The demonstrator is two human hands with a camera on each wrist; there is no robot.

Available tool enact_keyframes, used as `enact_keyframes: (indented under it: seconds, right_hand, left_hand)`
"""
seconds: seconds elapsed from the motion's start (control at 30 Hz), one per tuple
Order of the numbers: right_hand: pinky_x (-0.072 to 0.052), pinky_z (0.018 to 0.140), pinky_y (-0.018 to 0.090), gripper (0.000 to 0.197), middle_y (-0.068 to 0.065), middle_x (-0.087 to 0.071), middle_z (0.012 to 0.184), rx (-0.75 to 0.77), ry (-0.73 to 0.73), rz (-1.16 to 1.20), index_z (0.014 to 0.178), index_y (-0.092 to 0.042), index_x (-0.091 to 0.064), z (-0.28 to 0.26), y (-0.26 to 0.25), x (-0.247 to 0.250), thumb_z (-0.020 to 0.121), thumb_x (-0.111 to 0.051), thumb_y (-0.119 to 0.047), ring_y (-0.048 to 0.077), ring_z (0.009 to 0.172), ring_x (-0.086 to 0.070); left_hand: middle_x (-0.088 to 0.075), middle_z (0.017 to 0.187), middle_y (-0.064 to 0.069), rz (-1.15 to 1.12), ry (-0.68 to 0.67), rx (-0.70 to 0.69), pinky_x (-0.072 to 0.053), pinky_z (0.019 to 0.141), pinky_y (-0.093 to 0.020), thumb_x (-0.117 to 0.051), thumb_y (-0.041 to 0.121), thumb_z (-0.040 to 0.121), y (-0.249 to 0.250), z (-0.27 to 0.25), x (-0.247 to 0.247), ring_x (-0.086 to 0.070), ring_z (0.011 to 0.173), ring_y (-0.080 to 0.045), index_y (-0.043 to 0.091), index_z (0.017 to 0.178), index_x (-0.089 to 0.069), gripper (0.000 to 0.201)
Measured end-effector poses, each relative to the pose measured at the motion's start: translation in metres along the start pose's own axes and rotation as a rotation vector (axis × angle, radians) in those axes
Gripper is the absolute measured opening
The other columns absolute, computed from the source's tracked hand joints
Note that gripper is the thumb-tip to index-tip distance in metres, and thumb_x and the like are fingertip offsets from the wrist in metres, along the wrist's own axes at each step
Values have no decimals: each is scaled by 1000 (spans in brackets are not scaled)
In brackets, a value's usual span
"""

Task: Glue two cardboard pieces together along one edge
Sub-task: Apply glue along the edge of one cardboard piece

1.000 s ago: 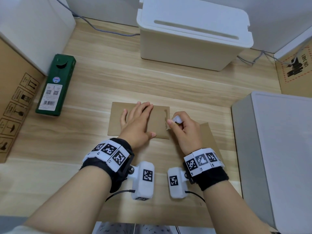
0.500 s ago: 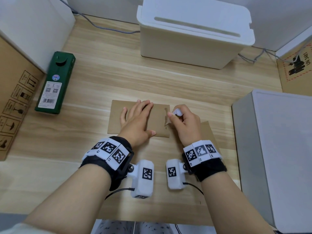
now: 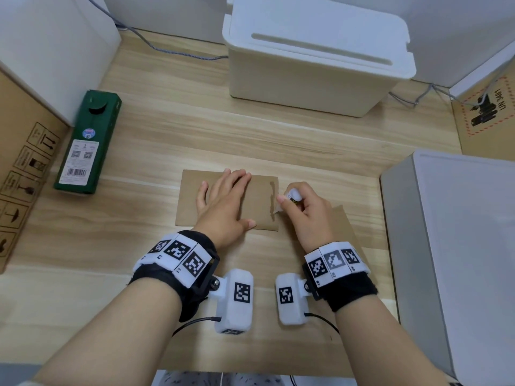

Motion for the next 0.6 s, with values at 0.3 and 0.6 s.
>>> enact_keyframes:
  seconds: [0.3,0.6]
  right_hand:
    - [-33,50,12,14,-10,-49,55,-5,58,8,74,-13,-53,3,1,0,80,-60,-24,0,50,-45]
    - [-33,52,13,16,7,-56,64,-48,132,7,75,-11,-54,31,-1,-4,81,-59,-24,4,54,-43]
  left_hand:
    - [-7,155,15,-9,-4,-1,16,112,-38,-67,28,76,1,0,1,10,144,-6,30,145,-12,88]
    - [-6,155,15,-3,-3,-1,16,112,-38,-67,28,76,-1,0,0,10,143,-5,30,145,-12,89]
Point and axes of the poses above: each hand's wrist, its own z-axis towards the middle knuckle, its own x-axis out of the back of the hand, y = z × x, the point moved 4 cm from there along z, towards the middle knuckle
